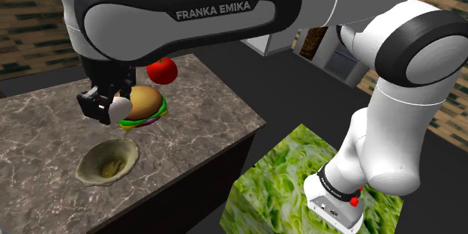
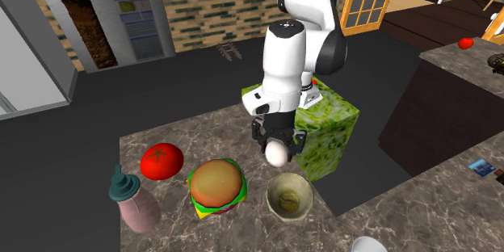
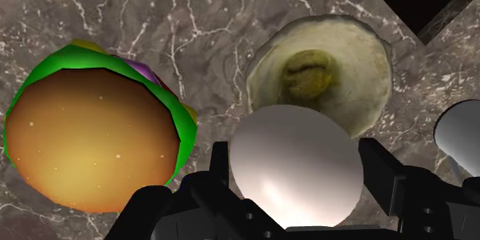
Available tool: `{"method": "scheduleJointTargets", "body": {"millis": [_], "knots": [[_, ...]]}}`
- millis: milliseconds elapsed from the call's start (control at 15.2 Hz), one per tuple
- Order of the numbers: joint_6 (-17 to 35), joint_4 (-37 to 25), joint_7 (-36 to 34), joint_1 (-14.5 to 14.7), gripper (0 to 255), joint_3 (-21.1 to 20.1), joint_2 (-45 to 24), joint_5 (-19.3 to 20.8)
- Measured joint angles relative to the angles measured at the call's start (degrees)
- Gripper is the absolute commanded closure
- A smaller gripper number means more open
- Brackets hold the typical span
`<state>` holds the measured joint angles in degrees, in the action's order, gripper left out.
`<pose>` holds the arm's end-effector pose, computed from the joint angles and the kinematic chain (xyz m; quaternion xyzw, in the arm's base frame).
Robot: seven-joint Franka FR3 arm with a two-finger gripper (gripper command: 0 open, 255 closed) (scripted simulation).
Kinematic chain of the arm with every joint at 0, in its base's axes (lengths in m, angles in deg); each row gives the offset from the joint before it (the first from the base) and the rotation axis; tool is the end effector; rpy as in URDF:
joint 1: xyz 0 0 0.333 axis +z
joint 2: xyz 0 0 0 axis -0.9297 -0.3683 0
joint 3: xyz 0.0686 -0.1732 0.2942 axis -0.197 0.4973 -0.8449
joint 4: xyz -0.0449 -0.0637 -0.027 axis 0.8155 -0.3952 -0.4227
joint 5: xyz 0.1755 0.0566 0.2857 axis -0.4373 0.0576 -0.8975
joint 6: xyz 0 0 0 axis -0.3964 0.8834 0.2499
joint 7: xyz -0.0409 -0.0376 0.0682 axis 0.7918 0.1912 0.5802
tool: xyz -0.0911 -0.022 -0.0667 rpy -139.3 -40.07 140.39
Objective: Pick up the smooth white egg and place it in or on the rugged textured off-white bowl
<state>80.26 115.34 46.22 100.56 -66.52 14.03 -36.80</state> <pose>0.4508 0.4364 0.5366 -0.9469 -0.3141 -0.0480 0.0490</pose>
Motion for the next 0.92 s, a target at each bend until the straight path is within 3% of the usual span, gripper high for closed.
{"method": "scheduleJointTargets", "body": {"millis": [396, 924], "knots": [[-4.29, -13.94, -5.72, 5.57, 255, -0.70, -9.77, 3.31], [1.17, -9.01, -6.16, 5.53, 255, -0.58, -10.34, 3.58]]}}
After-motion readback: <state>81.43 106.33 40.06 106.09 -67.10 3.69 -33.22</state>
